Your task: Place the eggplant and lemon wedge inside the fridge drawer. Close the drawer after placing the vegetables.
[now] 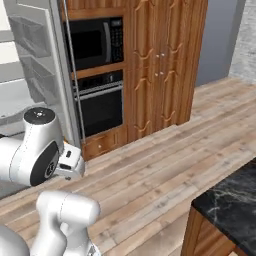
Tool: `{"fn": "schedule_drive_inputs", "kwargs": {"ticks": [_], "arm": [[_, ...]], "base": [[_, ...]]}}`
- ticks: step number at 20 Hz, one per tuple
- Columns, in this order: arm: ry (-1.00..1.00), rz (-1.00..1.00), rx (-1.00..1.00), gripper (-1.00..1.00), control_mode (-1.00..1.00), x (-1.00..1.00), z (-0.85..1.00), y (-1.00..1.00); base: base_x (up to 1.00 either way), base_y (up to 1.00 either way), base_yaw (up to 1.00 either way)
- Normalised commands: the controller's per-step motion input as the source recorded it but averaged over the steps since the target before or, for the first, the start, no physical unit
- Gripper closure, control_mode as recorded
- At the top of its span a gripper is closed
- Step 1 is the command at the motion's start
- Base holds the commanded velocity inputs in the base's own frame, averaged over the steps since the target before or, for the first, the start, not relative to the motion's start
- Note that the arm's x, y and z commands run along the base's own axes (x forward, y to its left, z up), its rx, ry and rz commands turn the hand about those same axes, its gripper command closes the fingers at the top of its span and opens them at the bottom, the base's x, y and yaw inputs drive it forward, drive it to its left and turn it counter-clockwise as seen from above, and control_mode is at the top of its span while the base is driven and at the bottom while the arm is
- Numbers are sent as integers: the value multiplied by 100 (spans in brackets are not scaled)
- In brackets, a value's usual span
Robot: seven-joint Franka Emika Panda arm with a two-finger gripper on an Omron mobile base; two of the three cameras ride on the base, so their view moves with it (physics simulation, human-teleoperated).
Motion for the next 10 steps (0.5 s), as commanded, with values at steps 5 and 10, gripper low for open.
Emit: {"fn": "schedule_drive_inputs", "kwargs": {"ticks": [5,10], "arm": [[0,0,0,-100,100,0,0,0],[0,0,0,-100,100,0,0,0]], "base": [[15,0,-68],[58,23,-50]]}}
